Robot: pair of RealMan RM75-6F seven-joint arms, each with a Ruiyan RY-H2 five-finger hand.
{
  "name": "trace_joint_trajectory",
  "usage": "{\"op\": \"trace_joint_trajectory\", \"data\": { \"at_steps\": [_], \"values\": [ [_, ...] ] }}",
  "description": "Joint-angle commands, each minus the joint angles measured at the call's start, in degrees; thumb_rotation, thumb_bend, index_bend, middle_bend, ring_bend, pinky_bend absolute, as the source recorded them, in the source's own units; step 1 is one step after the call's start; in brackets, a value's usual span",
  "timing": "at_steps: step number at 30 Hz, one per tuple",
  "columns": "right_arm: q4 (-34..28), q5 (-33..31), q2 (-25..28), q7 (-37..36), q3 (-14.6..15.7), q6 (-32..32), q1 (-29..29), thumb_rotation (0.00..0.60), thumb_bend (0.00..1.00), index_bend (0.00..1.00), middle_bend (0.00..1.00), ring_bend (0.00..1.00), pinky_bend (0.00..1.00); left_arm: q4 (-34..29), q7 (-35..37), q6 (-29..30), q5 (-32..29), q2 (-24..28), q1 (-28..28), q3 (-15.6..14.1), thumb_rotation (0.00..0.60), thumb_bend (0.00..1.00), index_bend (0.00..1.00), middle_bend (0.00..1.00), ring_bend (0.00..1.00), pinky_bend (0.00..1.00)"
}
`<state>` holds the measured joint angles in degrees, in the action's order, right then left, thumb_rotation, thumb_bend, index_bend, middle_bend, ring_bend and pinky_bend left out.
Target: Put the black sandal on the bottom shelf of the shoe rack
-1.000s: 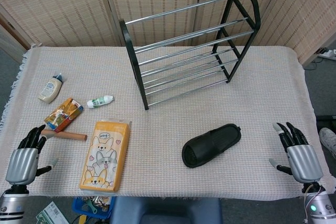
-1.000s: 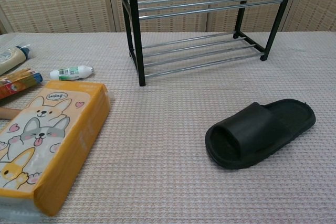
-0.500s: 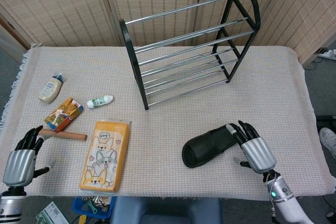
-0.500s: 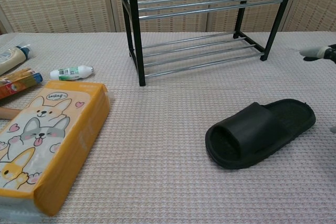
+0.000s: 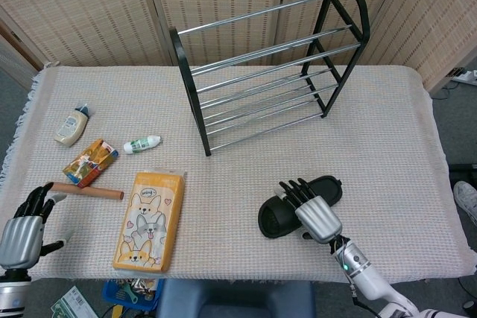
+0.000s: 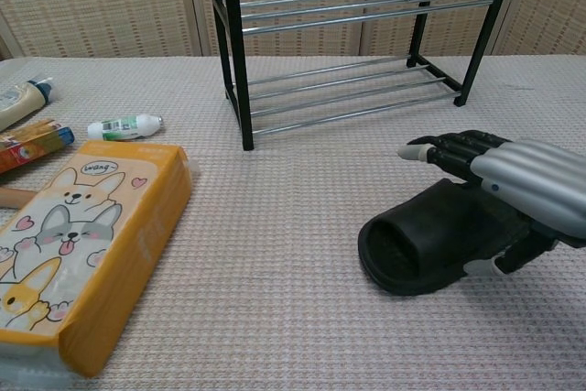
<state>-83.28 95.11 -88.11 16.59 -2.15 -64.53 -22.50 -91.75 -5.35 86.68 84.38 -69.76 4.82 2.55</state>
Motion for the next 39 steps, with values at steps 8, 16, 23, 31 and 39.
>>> {"op": "trace_joint_trajectory", "data": {
  "at_steps": [8,16,23,31,39],
  "values": [
    [2.31,-3.56,-5.16,3.96,-3.52,4.21,-5.1,0.6,0.0,0.0,0.0,0.0,0.0,1.47,1.46,-0.18,-0.57,0.03,-0.61,-0.13,0.6,0.24,0.26,0.1,0.1,0.25],
    [6.97,-9.03,-10.43,7.56,-9.08,7.26,-10.45,0.6,0.0,0.0,0.0,0.0,0.0,2.36,2.22,-0.67,-1.06,-0.1,-0.9,-0.25,0.6,0.24,0.26,0.1,0.1,0.25],
    [8.78,-14.8,-12.3,10.47,-13.13,7.09,-12.8,0.6,0.0,0.0,0.0,0.0,0.0,2.85,2.32,-0.88,-0.89,-0.39,-0.85,-0.23,0.6,0.24,0.26,0.1,0.1,0.25],
    [-4.51,-16.33,-3.19,10.3,-9.2,0.94,-6.48,0.6,0.02,0.0,0.0,0.0,0.0,3.6,3.04,-1.52,-0.9,-0.77,-0.66,-0.22,0.6,0.24,0.26,0.1,0.1,0.25],
    [-8.64,-23.01,3.05,7.89,-6.14,-1.48,-0.51,0.6,0.03,0.0,0.04,0.0,0.0,4.05,3.19,-2.4,-0.42,-1.28,-0.08,-0.32,0.6,0.24,0.26,0.1,0.1,0.25]
  ]
}}
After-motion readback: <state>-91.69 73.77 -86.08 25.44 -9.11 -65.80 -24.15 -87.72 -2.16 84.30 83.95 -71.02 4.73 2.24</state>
